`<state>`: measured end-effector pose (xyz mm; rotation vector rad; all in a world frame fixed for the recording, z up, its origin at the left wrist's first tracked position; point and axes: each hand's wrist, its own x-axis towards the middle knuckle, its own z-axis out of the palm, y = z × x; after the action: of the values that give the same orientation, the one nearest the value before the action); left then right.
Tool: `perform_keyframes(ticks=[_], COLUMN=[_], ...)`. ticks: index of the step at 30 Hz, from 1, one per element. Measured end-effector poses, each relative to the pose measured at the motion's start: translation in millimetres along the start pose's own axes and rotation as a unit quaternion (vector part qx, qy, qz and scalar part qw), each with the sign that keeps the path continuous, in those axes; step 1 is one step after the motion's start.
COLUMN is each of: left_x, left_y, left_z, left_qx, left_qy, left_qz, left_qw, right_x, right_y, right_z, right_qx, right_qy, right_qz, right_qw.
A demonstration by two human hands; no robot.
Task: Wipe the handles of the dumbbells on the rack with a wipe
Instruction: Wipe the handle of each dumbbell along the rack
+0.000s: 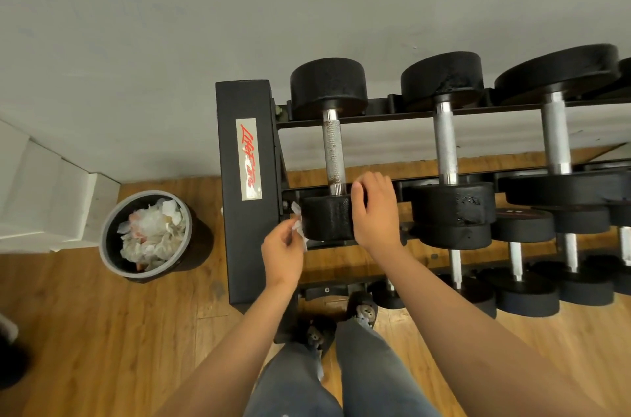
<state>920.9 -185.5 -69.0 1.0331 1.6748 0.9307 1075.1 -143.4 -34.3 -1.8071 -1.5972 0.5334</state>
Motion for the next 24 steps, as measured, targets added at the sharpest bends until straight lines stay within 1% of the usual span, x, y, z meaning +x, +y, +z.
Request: perform_keyframes(ticks=[2,6,9,17,24], left_x=[2.9,30.0,34.7,17.2,26.9], left_y=[-1.4,20.0,26.2,11.5,23.0], left_z=[0.3,-3.1,-6.5,-5.5,-12.9], left_qx=[0.006,0.002,0.005,-0.002,0.006], left_qy=[-0.008,-0.003,-0.022,-0.046,-0.066], left_qz=[-0.014,0.010,0.015,-0.062,-0.083], left_qw=[1.000,1.000,1.000,0.997,0.994], right_x=[0.0,0.7,1.1,0.1,-0.4], right_y=[-0.7,-1.4,-1.1,-0.6,-4.1], right_z=[-0.6,-0.8,-0.8,-2.1,-3.9], right_qx=[0.000,-0.006,-0.003,0.002,0.004], right_qy=[-0.002,-0.006,-0.007,-0.009,-0.011], right_qz=[0.001,0.000,0.000,0.002,0.008], right_qw=[1.000,1.000,1.000,1.000,1.000])
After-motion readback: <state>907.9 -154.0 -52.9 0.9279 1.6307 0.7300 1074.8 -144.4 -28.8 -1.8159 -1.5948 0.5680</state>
